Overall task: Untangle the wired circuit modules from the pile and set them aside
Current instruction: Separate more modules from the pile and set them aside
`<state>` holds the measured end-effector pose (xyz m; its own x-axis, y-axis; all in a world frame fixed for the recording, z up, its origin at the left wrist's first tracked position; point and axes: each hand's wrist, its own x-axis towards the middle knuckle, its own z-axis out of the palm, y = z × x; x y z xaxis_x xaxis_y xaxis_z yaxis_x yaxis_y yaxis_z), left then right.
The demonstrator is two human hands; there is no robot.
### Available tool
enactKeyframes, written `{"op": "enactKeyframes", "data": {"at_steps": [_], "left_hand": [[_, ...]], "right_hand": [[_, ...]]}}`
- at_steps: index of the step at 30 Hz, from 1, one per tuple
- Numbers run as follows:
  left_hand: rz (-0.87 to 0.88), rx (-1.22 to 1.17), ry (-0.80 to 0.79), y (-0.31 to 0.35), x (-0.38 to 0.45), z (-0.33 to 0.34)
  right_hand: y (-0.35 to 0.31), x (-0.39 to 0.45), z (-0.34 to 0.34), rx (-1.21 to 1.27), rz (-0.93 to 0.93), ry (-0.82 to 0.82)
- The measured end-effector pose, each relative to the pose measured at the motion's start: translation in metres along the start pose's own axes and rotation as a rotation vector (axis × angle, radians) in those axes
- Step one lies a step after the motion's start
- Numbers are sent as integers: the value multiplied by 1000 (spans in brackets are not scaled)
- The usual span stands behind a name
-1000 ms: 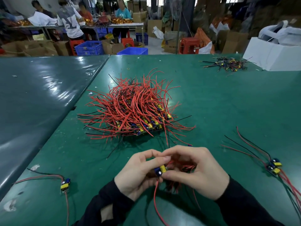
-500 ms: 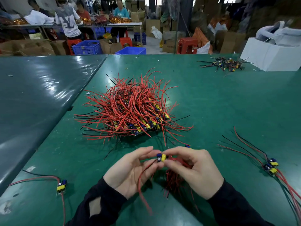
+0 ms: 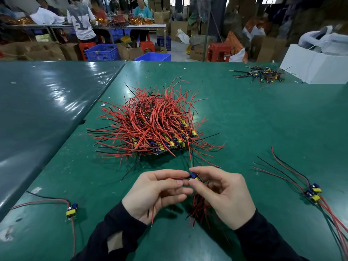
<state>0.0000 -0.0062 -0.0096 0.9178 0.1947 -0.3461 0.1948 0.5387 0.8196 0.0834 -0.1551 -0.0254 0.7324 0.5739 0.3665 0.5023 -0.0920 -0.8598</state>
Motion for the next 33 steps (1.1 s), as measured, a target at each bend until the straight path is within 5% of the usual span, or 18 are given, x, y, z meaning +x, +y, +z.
{"op": "enactKeyframes", "data": {"at_steps": [3, 6, 11, 14, 17, 22, 25, 29, 33], "left_hand": [[7, -10, 2, 7, -3, 0], [37, -349, -3, 13, -3, -7], [68, -746, -329, -1, -5, -8], [148, -285, -174, -14, -1, 10], [494, 203, 83, -26, 3, 22], [811, 482, 289, -28, 4, 18], [777, 412, 275, -28, 2, 21], [467, -72, 359, -28, 4, 24], [208, -212, 339, -25, 3, 23]], "right_hand": [[1, 1, -2, 73, 45, 2], [2, 1, -3, 160, 96, 3], [-4, 6, -1, 574, 244, 38], [-6, 6, 0, 636, 267, 42], [-7, 4, 2, 649, 264, 36], [-5, 1, 5, 609, 269, -11], [-4, -1, 5, 574, 242, -24], [-6, -9, 9, 378, 100, -60], [-6, -12, 9, 179, 0, -43]]}}
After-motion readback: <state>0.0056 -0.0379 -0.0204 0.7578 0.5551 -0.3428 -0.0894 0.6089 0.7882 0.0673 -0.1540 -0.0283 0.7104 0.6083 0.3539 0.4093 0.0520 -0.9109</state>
